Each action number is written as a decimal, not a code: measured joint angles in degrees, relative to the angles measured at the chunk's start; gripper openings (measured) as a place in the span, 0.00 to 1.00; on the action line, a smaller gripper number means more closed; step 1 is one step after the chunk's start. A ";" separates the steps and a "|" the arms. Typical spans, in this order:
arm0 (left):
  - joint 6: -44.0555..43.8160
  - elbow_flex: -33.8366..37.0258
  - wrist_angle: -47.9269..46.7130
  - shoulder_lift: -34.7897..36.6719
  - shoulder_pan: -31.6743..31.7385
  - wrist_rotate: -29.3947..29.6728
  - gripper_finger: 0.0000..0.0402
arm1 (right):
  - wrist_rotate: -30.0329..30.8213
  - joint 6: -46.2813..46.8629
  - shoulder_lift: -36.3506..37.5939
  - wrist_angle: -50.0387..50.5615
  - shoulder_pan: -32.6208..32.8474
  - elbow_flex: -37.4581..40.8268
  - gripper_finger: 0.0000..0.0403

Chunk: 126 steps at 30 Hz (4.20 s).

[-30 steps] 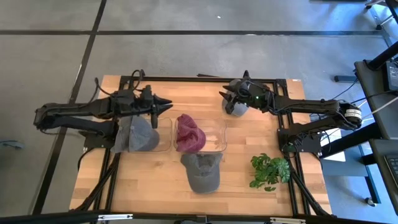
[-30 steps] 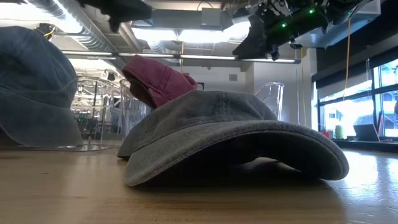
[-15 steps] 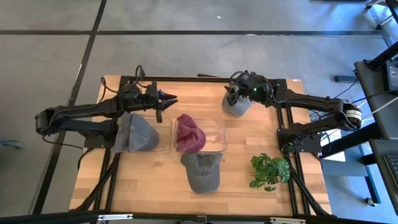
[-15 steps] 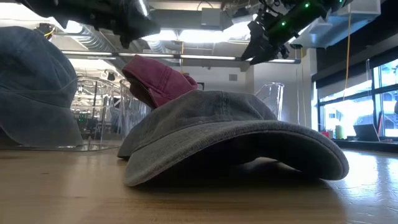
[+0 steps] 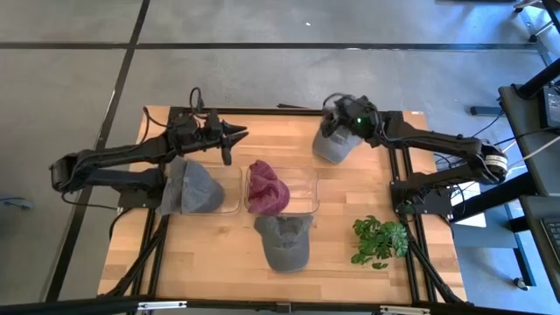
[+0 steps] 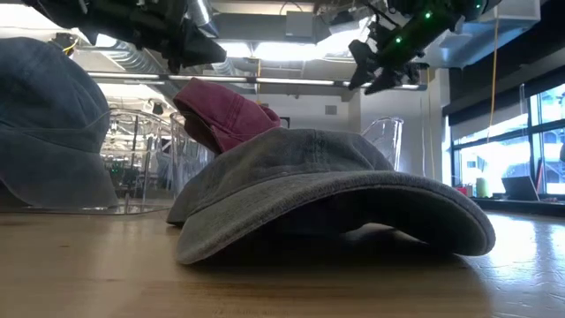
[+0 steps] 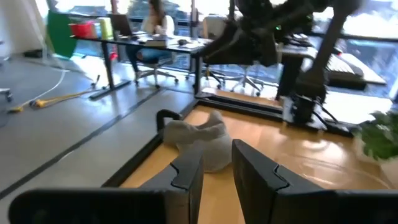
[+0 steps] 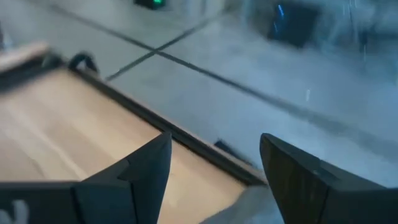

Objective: Pick & Place hat
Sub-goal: Put the top dark blue cap into the left transparent bin

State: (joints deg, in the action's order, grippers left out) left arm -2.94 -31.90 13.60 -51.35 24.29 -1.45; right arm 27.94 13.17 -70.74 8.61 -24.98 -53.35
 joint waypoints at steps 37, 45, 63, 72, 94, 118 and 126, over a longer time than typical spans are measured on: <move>-6.80 -0.02 2.86 0.02 8.43 -0.09 0.20 | -23.17 33.09 -23.40 39.63 -21.68 -8.14 0.61; -6.80 -0.04 2.04 0.02 8.51 -0.07 0.20 | -23.98 32.17 -27.33 39.21 -21.79 -8.14 0.56; -6.79 -0.07 -0.73 0.04 8.47 -0.04 0.20 | -17.09 17.88 -28.15 32.45 -20.55 -8.12 0.04; -4.76 -0.07 -0.54 -0.55 8.44 0.18 0.20 | -9.68 8.42 -28.13 19.49 -17.39 -8.12 0.03; -14.92 -1.11 6.31 -8.44 11.45 -15.62 0.20 | -13.09 -4.77 -24.15 12.11 -12.96 -12.45 0.03; -20.44 -6.34 10.11 -7.85 21.43 -38.08 0.29 | -10.39 -22.55 -22.10 14.19 9.72 -38.10 0.03; -22.01 -6.36 11.53 -7.63 25.33 -41.81 0.31 | -13.52 -22.36 -22.12 11.12 11.42 -38.11 0.03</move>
State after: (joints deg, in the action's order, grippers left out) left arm -24.95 -38.26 25.12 -58.98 49.62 -43.26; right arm 14.42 -9.19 -92.86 19.73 -13.56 -91.46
